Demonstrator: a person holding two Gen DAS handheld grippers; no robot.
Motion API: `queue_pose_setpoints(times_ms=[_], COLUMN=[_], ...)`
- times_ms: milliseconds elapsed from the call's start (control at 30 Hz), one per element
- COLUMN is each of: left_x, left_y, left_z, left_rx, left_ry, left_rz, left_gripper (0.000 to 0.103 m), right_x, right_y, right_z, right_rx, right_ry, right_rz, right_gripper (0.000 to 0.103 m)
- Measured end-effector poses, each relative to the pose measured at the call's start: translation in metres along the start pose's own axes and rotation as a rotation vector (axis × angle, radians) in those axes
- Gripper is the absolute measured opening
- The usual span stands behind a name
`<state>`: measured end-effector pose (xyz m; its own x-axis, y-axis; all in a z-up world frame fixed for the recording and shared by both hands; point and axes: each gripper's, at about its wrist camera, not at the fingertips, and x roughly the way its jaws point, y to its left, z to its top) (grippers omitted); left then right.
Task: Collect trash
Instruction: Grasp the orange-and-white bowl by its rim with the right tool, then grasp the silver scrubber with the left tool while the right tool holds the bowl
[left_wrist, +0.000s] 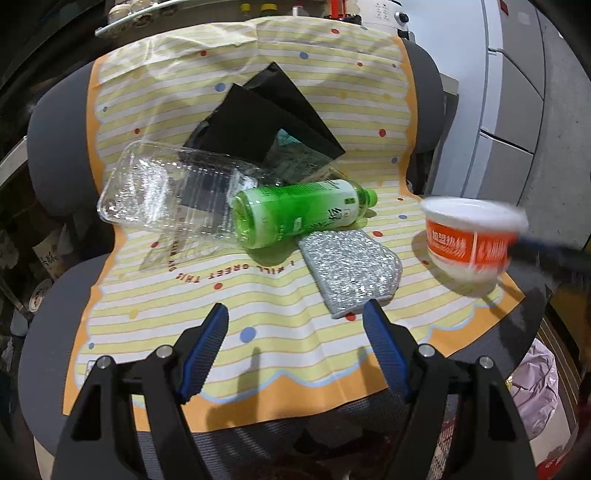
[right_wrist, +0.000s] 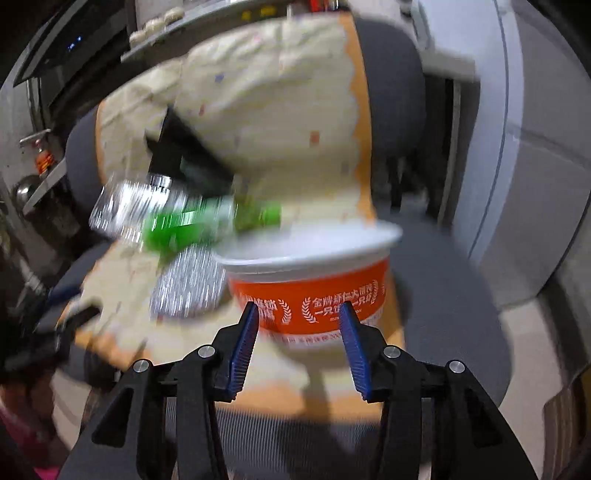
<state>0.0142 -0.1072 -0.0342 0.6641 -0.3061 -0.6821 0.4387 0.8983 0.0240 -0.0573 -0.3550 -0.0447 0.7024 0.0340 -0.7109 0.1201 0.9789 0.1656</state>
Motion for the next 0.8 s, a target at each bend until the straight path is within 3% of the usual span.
queue_pose_setpoints(times_ms=[200, 400, 600, 633, 700, 767, 800], left_x=[0.011, 0.062, 0.105, 0.105, 0.103, 0.102, 0.101], left_y=[-0.016, -0.044, -0.052, -0.053, -0.054, -0.053, -0.051], left_z=[0.007, 0.026, 0.036, 0.035, 0.033, 0.03, 0.028], left_rx=[0.025, -0.005, -0.043, -0.041, -0.022, 0.005, 0.007], left_ry=[0.016, 0.133, 0.216, 0.211, 0.198, 0.193, 0.195], left_rz=[-0.037, -0.119, -0.077, -0.077, -0.079, -0.08, -0.101], left_gripper=[0.073, 0.074, 0.076, 0.072, 0.055, 0.017, 0.012], right_x=[-0.03, -0.057, -0.061, -0.059, -0.055, -0.049, -0.047], right_y=[-0.009, -0.011, -0.015, -0.016, -0.018, -0.018, -0.018], right_z=[-0.022, -0.018, -0.018, -0.019, -0.02, -0.021, -0.021], right_rx=[0.042, 0.054, 0.062, 0.066, 0.072, 0.078, 0.08], right_ry=[-0.053, -0.147, -0.173, -0.171, -0.162, -0.147, -0.146], right_rz=[0.002, -0.033, -0.043, -0.042, -0.038, -0.037, -0.035], right_gripper=[0.054, 0.055, 0.056, 0.056, 0.056, 0.056, 0.056])
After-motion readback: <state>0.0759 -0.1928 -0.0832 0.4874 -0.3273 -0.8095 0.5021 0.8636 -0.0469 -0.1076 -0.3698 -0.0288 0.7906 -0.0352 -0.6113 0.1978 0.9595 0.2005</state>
